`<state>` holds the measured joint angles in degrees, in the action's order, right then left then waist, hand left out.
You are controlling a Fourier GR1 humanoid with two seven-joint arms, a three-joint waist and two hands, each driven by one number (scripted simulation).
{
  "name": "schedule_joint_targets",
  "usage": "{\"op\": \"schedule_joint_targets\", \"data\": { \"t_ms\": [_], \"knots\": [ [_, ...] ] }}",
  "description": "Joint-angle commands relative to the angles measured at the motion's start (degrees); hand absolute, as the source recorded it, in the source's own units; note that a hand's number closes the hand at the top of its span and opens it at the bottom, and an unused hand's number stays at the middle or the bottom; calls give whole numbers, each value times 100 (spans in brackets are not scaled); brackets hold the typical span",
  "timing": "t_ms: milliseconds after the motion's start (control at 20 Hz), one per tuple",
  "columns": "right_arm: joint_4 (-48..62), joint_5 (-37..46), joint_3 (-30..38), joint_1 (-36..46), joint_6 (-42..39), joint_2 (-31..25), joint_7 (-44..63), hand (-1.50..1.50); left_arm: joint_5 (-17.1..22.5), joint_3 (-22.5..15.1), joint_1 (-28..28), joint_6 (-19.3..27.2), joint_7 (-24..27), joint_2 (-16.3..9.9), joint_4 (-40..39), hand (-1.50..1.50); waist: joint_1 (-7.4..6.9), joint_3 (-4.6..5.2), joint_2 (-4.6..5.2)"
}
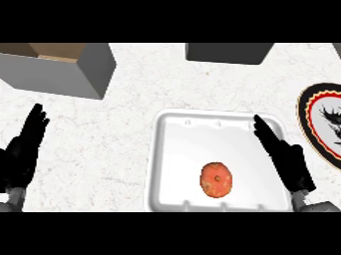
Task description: Pick the squash from the tray and place it in the plate
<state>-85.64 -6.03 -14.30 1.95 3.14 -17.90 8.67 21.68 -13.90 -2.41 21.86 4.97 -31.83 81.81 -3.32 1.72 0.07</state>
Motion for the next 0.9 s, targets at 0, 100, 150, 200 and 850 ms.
{"op": "schedule_joint_targets", "data": {
  "t_ms": [0, 100, 150, 200, 850],
  "knots": [
    [-570, 299, 143, 107, 488, -9, 165, 150, 213, 128, 88, -77, -356, 4, 51, 0, 327, -168, -32],
    [-969, 337, 956, 168, 1097, -253, -197, 150, 247, -136, 397, -68, -321, 305, -166, 0, 515, -156, -74],
    [-1290, 581, 1019, 301, 1592, -103, -109, 150, 298, -289, 524, -141, -290, 508, -298, 0, 623, -132, -103],
    [-1490, 625, 1328, 253, 1851, -150, -335, 150, 374, -272, 581, -197, -458, 436, -329, 0, 734, -140, -130],
    [-3917, 3421, 655, -2939, 4572, 953, -126, -150, 389, -827, 300, -291, -996, 1033, 126, 0, 554, -159, -49]
  ]
}}
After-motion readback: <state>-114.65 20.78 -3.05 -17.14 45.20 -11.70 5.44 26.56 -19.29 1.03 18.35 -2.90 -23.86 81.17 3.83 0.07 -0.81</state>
